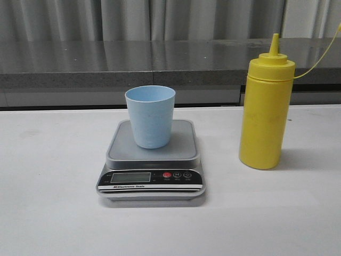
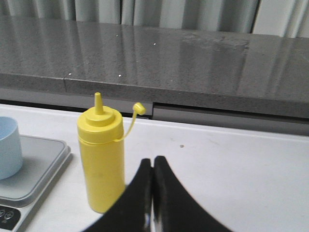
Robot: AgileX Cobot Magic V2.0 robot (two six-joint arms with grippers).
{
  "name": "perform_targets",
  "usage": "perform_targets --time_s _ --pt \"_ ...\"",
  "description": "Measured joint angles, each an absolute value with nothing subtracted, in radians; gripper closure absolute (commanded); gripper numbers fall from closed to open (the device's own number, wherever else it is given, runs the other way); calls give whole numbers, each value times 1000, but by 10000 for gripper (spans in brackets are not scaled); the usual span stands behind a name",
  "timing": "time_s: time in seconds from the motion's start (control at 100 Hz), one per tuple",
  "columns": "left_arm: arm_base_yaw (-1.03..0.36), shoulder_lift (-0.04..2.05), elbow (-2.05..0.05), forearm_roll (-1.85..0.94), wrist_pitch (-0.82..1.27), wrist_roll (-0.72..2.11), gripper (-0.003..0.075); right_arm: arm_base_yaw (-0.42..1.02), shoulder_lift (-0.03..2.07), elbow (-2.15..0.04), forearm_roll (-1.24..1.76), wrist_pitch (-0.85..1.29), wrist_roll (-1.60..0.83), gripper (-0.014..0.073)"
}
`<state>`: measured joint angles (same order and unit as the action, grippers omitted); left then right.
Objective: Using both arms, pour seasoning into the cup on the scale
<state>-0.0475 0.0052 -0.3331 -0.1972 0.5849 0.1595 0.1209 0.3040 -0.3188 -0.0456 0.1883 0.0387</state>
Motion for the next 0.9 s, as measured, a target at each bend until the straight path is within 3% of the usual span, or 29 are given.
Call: perform_targets --time_s 0.36,0.9 --pt "-48 5 -333 -197 585 159 740 -11 4 -162 -33 237 39 662" --pt "-48 5 -333 -198 585 159 740 -48 -9 21 -26 131 39 662"
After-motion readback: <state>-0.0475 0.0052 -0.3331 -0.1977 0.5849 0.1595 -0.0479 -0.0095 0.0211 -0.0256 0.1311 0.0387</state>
